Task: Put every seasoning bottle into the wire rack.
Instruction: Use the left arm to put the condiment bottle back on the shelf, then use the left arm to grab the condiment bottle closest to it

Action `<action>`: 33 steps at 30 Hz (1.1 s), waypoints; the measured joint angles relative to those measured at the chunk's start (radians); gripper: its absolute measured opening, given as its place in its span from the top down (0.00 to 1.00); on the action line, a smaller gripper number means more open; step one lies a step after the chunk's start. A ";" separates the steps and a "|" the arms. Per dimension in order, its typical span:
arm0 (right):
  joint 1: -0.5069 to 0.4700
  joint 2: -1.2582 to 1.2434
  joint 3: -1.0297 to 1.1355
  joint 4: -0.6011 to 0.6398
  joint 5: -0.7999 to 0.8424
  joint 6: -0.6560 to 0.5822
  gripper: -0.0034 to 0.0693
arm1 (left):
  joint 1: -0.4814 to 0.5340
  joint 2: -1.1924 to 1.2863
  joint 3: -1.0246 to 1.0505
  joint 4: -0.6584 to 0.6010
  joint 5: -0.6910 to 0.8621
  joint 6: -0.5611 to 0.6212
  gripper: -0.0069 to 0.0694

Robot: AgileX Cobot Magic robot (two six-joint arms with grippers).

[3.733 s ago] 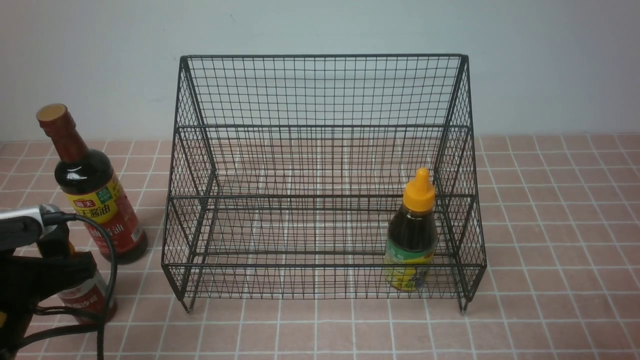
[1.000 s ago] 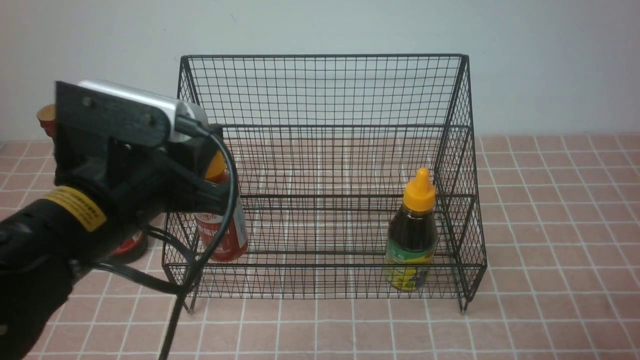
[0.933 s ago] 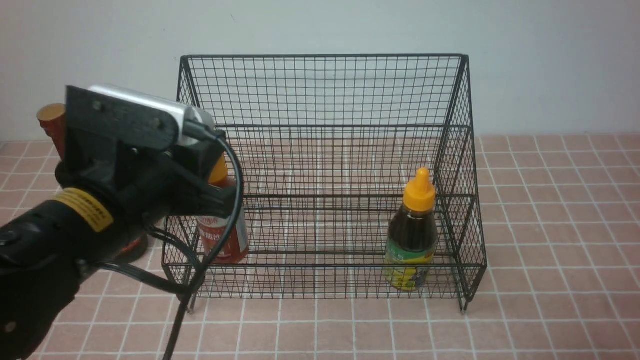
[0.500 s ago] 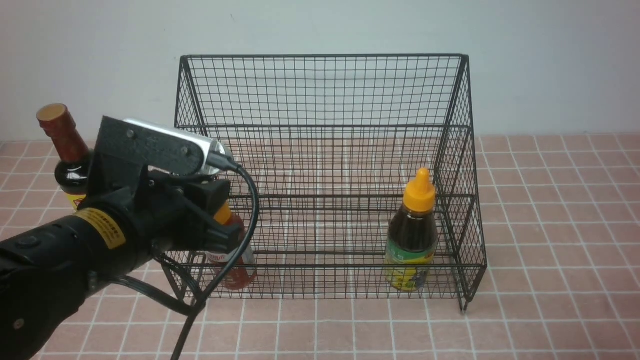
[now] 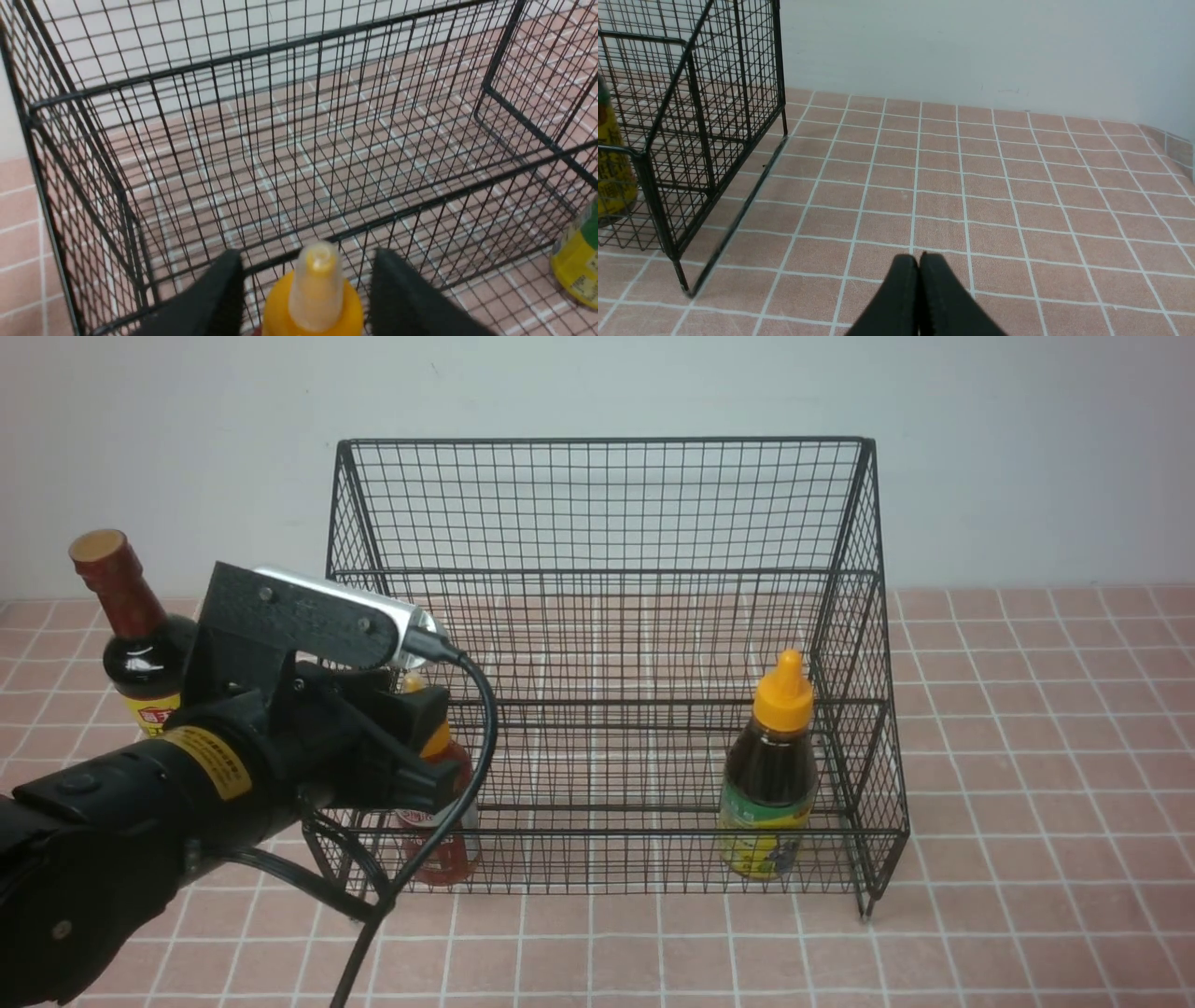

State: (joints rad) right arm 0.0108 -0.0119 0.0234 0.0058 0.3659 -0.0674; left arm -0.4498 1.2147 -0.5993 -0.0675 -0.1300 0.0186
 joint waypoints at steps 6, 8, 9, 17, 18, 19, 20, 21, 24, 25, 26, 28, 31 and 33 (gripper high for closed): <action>0.000 0.000 0.000 0.000 0.000 0.000 0.97 | 0.002 -0.128 0.000 0.000 -0.011 0.001 0.33; 0.000 0.000 0.000 0.000 0.000 0.000 0.97 | 0.008 -0.159 0.000 0.000 -0.011 0.007 0.34; 0.000 0.000 0.000 0.000 0.000 0.000 0.97 | 0.026 -0.227 0.000 0.000 -0.013 0.029 0.38; 0.000 0.000 0.000 0.000 0.000 0.000 0.97 | 0.276 -0.488 -0.002 0.000 0.022 0.106 0.88; 0.000 0.000 0.000 0.000 0.000 0.000 0.97 | 0.319 -0.498 -0.002 -0.001 0.031 0.106 0.90; 0.000 0.000 0.000 0.000 0.000 0.000 0.97 | 0.369 -0.503 -0.002 -0.001 0.041 0.099 0.91; 0.000 0.000 0.000 0.000 0.000 0.000 0.97 | 0.377 -0.503 -0.002 -0.001 0.047 0.095 0.91; 0.000 0.000 0.000 0.000 0.000 0.000 0.97 | 0.430 -0.500 -0.002 -0.001 0.065 0.078 0.90; 0.000 0.000 0.000 0.000 0.000 0.000 0.97 | 0.509 -0.466 -0.002 -0.001 0.086 0.019 0.90; 0.000 0.000 0.000 0.000 0.000 0.000 0.97 | 0.522 -0.448 -0.002 -0.001 0.086 -0.005 0.90; 0.000 0.000 0.000 0.000 0.000 0.000 0.97 | 0.528 -0.425 -0.002 -0.001 0.082 -0.029 0.90; 0.000 0.000 0.000 0.000 0.000 0.000 0.97 | 0.528 -0.385 -0.002 0.004 0.059 -0.054 0.90; 0.000 0.000 0.000 0.000 0.000 0.000 0.97 | 0.528 -0.347 -0.002 0.020 0.017 -0.063 0.90; 0.000 0.000 0.000 0.000 0.000 0.000 0.97 | 0.528 -0.322 -0.002 0.031 -0.013 -0.071 0.88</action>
State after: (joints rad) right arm 0.0108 -0.0119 0.0234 0.0058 0.3659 -0.0674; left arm 0.0783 0.8923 -0.6016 -0.0368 -0.1430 -0.0528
